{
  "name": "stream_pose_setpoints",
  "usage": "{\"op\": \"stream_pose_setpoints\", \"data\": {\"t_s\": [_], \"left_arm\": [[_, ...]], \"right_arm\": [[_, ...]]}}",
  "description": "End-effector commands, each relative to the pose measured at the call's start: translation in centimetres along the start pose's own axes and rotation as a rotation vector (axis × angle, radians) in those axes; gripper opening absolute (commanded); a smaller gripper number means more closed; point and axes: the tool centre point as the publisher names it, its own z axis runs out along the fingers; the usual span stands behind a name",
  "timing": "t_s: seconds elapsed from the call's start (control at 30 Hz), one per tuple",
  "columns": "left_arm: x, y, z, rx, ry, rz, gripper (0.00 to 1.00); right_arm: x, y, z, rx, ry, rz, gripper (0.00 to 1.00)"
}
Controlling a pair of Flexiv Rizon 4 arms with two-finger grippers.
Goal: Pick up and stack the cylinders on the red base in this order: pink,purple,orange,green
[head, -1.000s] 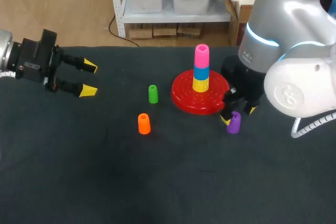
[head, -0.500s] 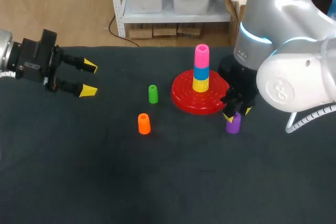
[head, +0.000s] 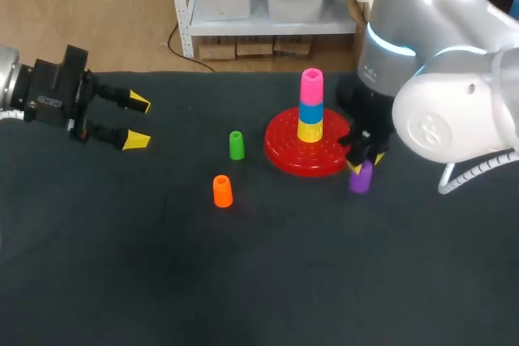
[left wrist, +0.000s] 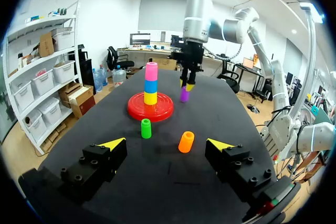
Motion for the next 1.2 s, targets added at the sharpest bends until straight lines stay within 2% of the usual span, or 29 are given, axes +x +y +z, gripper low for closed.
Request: {"op": "stream_pose_setpoints", "data": {"t_s": [0.03, 0.17, 0.33, 0.6, 0.83, 1.2], "left_arm": [[0.1, 0.0, -0.1, 0.0, -0.003, 0.003, 1.0], [0.1, 0.0, -0.1, 0.0, -0.003, 0.003, 1.0], [0.1, 0.0, -0.1, 0.0, -0.003, 0.003, 1.0], [0.1, 0.0, -0.1, 0.0, -0.003, 0.003, 1.0], [0.1, 0.0, -0.1, 0.0, -0.003, 0.003, 1.0], [0.1, 0.0, -0.1, 0.0, -0.003, 0.003, 1.0]], "right_arm": [[0.3, -1.4, -4.3, 0.058, -0.062, 0.001, 0.0], [-2.7, -3.6, -8.4, 0.099, -0.099, -0.065, 0.0], [-7.6, -4.9, -12.1, 0.099, -0.079, -0.254, 0.0], [-13.1, -2.5, -13.5, 0.049, -0.017, -0.487, 0.0], [-15.0, 0.2, -13.8, 0.023, 0.025, -0.607, 0.0], [-15.1, 0.6, -13.9, 0.027, 0.031, -0.626, 0.0]]}}
